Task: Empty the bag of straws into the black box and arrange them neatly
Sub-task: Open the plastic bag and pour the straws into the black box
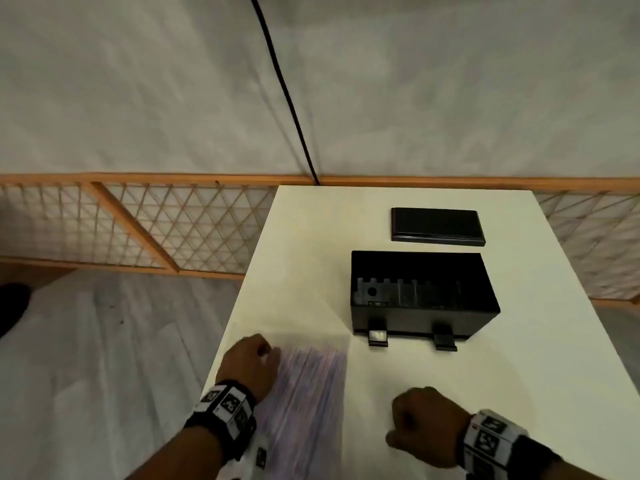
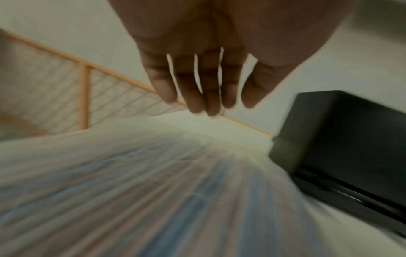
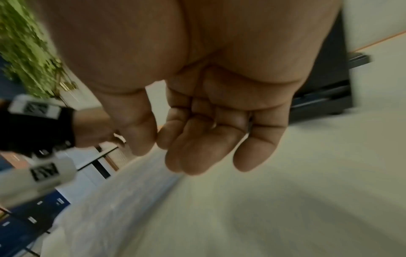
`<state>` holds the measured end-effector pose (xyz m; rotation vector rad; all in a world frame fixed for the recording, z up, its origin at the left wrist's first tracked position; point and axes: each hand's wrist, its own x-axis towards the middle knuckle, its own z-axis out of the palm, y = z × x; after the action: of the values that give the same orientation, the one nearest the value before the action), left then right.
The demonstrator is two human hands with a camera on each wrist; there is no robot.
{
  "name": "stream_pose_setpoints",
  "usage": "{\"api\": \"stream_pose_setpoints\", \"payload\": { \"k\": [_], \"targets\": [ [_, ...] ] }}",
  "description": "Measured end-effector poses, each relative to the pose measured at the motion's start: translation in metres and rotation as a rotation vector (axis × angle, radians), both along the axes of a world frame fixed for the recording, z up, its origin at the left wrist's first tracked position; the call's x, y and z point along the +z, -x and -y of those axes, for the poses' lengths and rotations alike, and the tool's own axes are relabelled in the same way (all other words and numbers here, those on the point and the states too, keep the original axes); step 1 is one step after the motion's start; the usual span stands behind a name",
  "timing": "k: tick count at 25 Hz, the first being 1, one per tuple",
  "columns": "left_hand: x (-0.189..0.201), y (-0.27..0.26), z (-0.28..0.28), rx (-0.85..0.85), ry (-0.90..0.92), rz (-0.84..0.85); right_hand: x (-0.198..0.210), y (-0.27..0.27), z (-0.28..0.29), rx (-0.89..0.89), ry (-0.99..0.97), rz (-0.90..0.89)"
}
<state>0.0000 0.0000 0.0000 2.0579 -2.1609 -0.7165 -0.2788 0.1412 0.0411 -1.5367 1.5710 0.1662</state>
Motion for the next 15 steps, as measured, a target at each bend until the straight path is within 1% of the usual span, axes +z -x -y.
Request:
{"api": "stream_pose_setpoints", "payload": {
  "k": [1,2,3,4,5,6,7,8,11,12,14,15],
  "targets": [
    [-0.008,-0.01,0.011,0.136,0.029,-0.049,-0.004,-0.014,0.013,0.017,0.026,0.024],
    [-0.012,-0.021,0.022,0.291,0.025,-0.089,-0.001,-0.029,0.028,0.008,0.05,0.007],
    [-0.02,-0.03,0.035,0.416,-0.021,-0.146,0.001,-0.043,0.043,0.011,0.088,0.001],
    [-0.023,-0.036,0.048,0.514,-0.094,-0.21,0.001,-0.06,0.057,0.017,0.113,-0.004],
    [-0.031,-0.041,0.061,0.542,-0.167,-0.275,-0.001,-0.072,0.072,0.005,0.137,0.008],
    [-0.036,-0.043,0.07,0.548,-0.235,-0.326,-0.004,-0.083,0.085,-0.014,0.153,0.018],
    [-0.043,-0.044,0.079,0.525,-0.265,-0.365,-0.008,-0.091,0.097,-0.038,0.191,0.021],
    [-0.044,-0.043,0.086,0.506,-0.302,-0.366,-0.014,-0.1,0.112,-0.078,0.231,0.015],
    [-0.054,-0.046,0.101,0.393,-0.319,-0.318,-0.032,-0.13,0.154,-0.164,0.369,-0.01],
    [-0.053,-0.045,0.103,0.349,-0.317,-0.297,-0.038,-0.14,0.168,-0.168,0.358,-0.035],
    [-0.05,-0.046,0.104,0.294,-0.311,-0.282,-0.053,-0.162,0.192,-0.149,0.263,-0.083],
    [-0.049,-0.044,0.106,0.271,-0.304,-0.323,-0.058,-0.172,0.203,-0.127,0.223,-0.093]
  ]
}}
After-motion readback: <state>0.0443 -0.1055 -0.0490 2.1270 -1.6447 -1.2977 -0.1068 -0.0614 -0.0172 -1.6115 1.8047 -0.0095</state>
